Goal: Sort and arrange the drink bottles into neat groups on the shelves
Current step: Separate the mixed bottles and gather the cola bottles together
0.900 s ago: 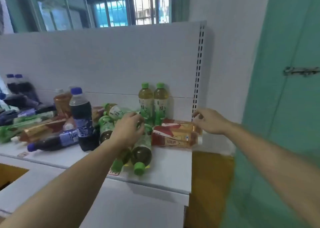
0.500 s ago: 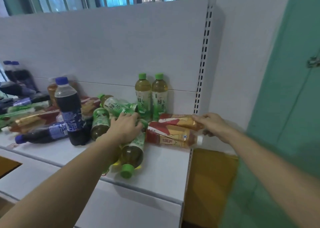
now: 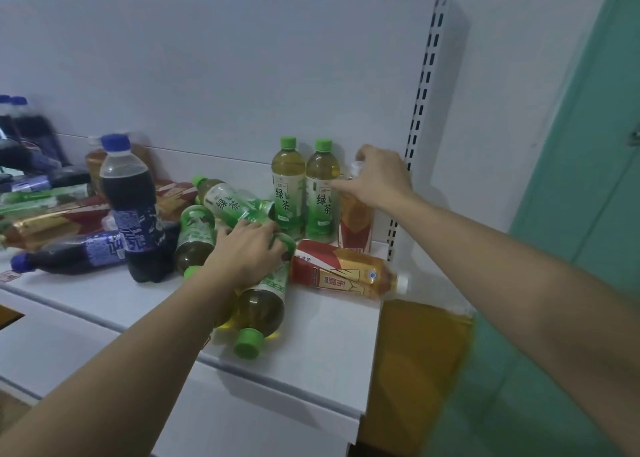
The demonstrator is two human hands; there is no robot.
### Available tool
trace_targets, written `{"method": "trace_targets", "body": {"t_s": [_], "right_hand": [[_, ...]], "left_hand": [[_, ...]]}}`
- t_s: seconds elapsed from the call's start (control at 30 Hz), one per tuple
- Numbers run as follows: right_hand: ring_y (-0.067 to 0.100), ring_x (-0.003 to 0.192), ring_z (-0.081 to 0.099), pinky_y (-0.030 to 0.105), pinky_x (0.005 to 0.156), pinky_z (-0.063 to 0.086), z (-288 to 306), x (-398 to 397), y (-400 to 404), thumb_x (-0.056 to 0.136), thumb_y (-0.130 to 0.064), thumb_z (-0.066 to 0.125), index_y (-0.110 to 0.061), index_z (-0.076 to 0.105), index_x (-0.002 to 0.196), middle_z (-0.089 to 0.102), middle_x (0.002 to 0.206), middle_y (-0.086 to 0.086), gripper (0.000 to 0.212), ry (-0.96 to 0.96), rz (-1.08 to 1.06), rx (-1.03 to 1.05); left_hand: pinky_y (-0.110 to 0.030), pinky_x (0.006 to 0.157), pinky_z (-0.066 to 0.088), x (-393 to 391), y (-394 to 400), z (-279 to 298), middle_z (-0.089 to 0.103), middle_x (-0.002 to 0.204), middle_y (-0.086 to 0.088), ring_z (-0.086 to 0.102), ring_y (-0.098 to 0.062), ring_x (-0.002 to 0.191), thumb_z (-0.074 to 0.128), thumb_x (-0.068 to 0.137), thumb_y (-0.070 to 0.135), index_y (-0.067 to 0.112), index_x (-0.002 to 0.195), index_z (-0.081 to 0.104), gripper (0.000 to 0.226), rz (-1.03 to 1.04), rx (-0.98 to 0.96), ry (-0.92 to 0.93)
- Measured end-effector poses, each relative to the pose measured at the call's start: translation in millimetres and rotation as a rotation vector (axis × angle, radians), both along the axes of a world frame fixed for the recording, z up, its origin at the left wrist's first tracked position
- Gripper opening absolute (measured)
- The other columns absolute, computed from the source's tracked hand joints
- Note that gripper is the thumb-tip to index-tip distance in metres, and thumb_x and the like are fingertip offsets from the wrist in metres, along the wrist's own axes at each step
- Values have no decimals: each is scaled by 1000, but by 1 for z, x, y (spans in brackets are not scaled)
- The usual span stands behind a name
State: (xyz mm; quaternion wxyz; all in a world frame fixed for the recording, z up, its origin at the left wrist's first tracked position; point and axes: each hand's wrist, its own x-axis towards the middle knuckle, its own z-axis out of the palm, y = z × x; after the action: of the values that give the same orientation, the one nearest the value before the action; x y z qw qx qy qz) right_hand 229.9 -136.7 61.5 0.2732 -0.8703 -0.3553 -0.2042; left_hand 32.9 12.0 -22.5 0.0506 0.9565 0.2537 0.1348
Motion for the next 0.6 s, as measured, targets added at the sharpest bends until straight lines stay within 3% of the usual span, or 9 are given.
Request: {"method": "trace_targets", "body": {"t_s": [0.2, 0.27, 0.33, 0.43, 0.5, 0.6], "right_hand": [[27, 122, 57, 33, 88, 44, 1, 12, -9, 79, -63, 77, -19, 48, 143, 59, 139, 8, 83, 252, 142, 9], [31, 133, 50, 43, 104, 46, -2, 11, -22, 84, -60, 74, -20, 35, 152, 49, 151, 11, 87, 369, 198, 50], [33, 136, 48, 51, 109, 44, -13, 7, -41, 90, -59, 67, -20, 26, 154, 46, 152, 13, 85, 420, 182, 123], [26, 118, 58, 41, 91, 48, -52, -8, -75, 90, -71, 56, -21, 40, 139, 56, 132, 7, 72, 496, 139, 178], [19, 109, 61, 37, 85, 47, -81, -24, -95, 79, -84, 49, -24, 45, 131, 60, 124, 1, 79, 634, 213, 54], [12, 89, 73, 25, 65, 54, -105, -34, -109, 69, -81, 59, -27, 51, 123, 68, 110, 1, 77, 774, 307, 10]], "left_hand": [[-60, 107, 30, 3, 2, -2, 63, 130, -4, 48, -27, 126, 21, 94, 49, 25, 129, 55, 55, 7, 10, 1], [-61, 107, 29, 3, 3, -2, 63, 131, -4, 47, -27, 127, 20, 93, 50, 25, 130, 54, 57, 8, 7, 1], [-61, 106, 29, 3, 3, -2, 63, 131, -4, 47, -28, 127, 18, 90, 52, 25, 130, 55, 60, 9, 0, -4], [-60, 103, 29, 3, 2, -2, 63, 128, -4, 47, -27, 124, 17, 86, 53, 25, 126, 55, 62, 12, -3, -14], [-59, 102, 29, 4, 1, -2, 63, 129, -5, 47, -28, 123, 20, 87, 52, 25, 126, 55, 58, 17, -5, -11], [-60, 104, 28, 7, -2, -3, 62, 134, -7, 48, -30, 126, 25, 91, 48, 24, 129, 54, 54, 20, -4, -2]]}}
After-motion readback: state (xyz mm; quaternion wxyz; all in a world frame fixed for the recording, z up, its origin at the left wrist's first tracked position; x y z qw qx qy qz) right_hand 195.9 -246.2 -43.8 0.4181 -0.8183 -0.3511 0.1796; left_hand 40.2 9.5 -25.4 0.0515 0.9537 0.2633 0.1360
